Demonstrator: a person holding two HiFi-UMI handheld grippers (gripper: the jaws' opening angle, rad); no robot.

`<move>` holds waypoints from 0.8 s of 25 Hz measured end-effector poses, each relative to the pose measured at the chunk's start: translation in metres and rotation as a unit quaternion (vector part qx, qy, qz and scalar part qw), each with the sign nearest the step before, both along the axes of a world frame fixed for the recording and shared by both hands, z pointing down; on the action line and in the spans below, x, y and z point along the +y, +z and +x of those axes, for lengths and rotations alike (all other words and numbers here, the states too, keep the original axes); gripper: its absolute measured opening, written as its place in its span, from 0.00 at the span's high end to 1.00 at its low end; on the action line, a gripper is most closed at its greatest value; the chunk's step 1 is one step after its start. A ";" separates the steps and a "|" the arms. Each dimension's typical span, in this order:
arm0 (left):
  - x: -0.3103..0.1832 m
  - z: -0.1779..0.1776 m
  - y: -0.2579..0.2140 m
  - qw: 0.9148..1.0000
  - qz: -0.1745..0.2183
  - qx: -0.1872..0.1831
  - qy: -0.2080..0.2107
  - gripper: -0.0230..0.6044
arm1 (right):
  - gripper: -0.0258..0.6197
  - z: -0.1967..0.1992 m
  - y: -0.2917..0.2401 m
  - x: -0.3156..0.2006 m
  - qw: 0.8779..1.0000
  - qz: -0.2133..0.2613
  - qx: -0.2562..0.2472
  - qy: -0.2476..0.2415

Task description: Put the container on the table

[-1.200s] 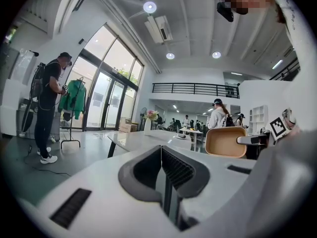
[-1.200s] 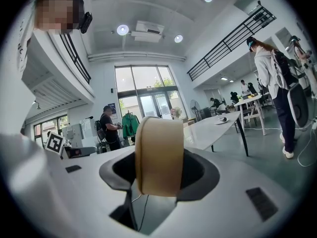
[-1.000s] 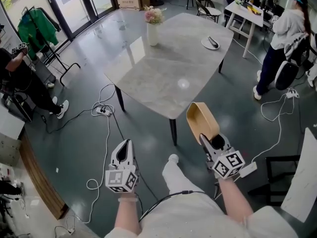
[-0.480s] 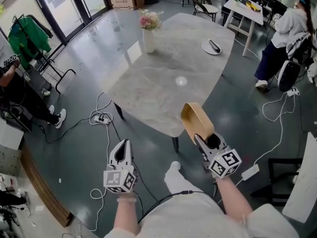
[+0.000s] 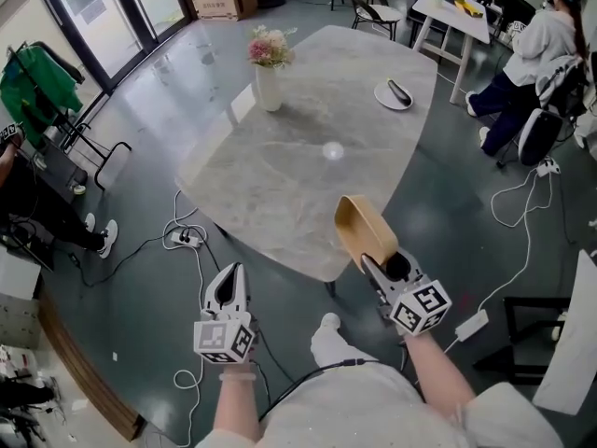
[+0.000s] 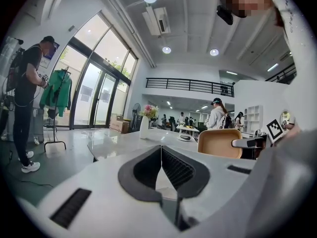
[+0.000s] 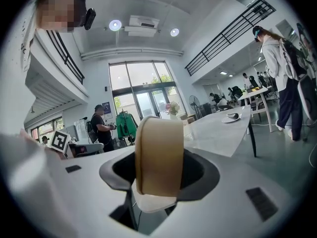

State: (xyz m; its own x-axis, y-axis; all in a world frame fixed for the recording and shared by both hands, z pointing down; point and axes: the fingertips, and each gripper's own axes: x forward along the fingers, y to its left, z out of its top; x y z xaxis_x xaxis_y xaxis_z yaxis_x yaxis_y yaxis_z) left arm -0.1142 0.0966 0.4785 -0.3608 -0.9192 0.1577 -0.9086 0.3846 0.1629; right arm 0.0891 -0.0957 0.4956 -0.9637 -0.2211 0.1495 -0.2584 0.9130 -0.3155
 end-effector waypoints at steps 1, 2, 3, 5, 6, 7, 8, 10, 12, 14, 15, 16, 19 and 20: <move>-0.004 -0.004 0.001 1.000 0.000 0.001 0.002 0.95 | 0.63 -0.003 0.001 -0.001 1.000 0.000 0.001 0.000; -0.008 -0.007 0.002 1.000 0.000 0.001 0.004 0.95 | 0.63 -0.005 0.002 -0.003 1.000 0.000 0.001 0.001; -0.012 -0.010 0.003 1.000 0.001 0.001 0.006 0.95 | 0.63 -0.007 0.003 -0.005 1.000 0.000 0.001 0.002; -0.022 -0.012 0.004 1.000 0.001 0.000 0.012 0.95 | 0.63 -0.007 0.005 -0.009 1.000 -0.001 0.002 0.004; -0.027 -0.014 0.004 1.000 0.001 -0.001 0.015 0.95 | 0.63 -0.008 0.006 -0.012 1.000 -0.002 0.002 0.004; -0.032 -0.015 0.003 1.000 0.001 -0.002 0.017 0.95 | 0.63 -0.008 0.007 -0.015 1.000 -0.003 0.003 0.005; -0.037 -0.018 0.002 1.000 0.002 -0.003 0.020 0.95 | 0.63 -0.009 0.009 -0.017 1.000 -0.004 0.005 0.005; -0.045 -0.024 0.000 1.000 0.002 -0.004 0.024 0.95 | 0.63 -0.013 0.010 -0.022 1.000 -0.006 0.007 0.008; -0.051 -0.029 -0.001 1.000 -0.001 -0.005 0.027 0.95 | 0.63 -0.017 0.010 -0.029 1.000 -0.009 0.006 0.012; -0.056 -0.034 -0.001 1.000 -0.006 -0.006 0.028 0.95 | 0.63 -0.022 0.011 -0.034 1.000 -0.012 0.004 0.013; -0.058 -0.036 0.000 1.000 -0.008 -0.006 0.027 0.95 | 0.63 -0.025 0.011 -0.036 1.000 -0.013 0.004 0.013; -0.059 -0.039 -0.001 1.000 -0.010 -0.007 0.027 0.95 | 0.63 -0.027 0.011 -0.037 1.000 -0.014 0.004 0.012; -0.064 -0.048 -0.005 1.000 -0.005 -0.009 0.026 0.95 | 0.63 -0.035 0.011 -0.039 1.000 -0.016 0.002 0.010; -0.066 -0.051 -0.007 1.000 -0.004 -0.010 0.026 0.95 | 0.63 -0.038 0.010 -0.040 1.000 -0.016 0.001 0.010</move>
